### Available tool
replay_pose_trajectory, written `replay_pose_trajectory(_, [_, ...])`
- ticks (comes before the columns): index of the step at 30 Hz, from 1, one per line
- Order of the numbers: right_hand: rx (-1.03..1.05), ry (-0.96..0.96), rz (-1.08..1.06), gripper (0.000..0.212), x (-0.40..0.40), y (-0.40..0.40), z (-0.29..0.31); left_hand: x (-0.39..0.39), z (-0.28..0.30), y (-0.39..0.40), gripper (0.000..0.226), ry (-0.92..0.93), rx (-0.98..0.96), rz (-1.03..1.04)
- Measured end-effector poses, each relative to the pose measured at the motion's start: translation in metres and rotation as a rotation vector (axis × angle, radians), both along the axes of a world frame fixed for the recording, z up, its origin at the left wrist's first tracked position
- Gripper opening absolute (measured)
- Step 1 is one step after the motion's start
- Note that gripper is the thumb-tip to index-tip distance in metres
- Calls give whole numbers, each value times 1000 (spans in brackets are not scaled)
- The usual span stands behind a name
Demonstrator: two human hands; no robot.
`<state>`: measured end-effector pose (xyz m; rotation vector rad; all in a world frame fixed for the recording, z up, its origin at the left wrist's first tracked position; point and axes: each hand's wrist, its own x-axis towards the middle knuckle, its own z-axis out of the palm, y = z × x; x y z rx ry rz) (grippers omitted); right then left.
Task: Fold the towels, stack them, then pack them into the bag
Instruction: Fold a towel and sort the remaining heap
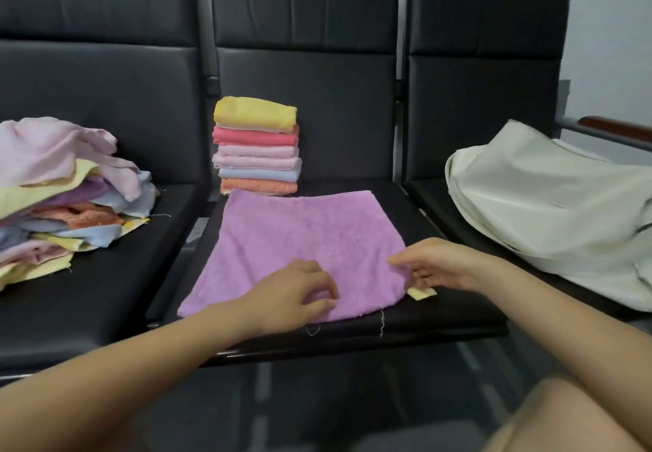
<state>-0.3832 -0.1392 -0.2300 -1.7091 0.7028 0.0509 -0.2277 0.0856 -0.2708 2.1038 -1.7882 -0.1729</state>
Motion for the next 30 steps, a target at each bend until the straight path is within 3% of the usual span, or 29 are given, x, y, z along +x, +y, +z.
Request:
replay_pose_trajectory(2, [-90, -129, 38, 17, -5, 3, -3, 1, -8, 6, 51, -60, -15, 7])
replay_pose_trajectory(5, [-224, -295, -34, 9, -12, 7, -3, 2, -18, 12, 61, -181, -43, -13])
replay_pose_trajectory(7, [-293, -322, -97, 17, -17, 6, -3, 3, -23, 17, 68, -232, -41, -31])
replay_pose_trajectory(9, [-485, -255, -101, 17, -21, 2, -5, 4, -27, 21, 70, -282, -27, -36])
replay_pose_trajectory(12, [-803, 50, 24, 38, -27, -6, -15, 3, -30, 25, 70, -336, 6, -19])
replay_pose_trajectory(15, [-845, 221, 34, 55, -29, -8, -23, 1, -31, 27, 71, -367, 16, -3])
replay_pose_trajectory(19, [-1047, 328, 4, 39, -29, 5, -18, 2, -34, 27, 84, -321, 21, -16])
replay_pose_trajectory(21, [-1184, 287, 7, 31, -30, 14, -15, 3, -33, 27, 86, -303, 8, -22])
replay_pose_trajectory(25, [-1184, 29, 253, 34, -27, 40, -3, 3, -30, 31, 79, -282, -18, -39])
replay_pose_trajectory(30, [-1262, 66, 580, 39, -22, 72, -18, 13, -28, 41, 81, -253, 35, -50])
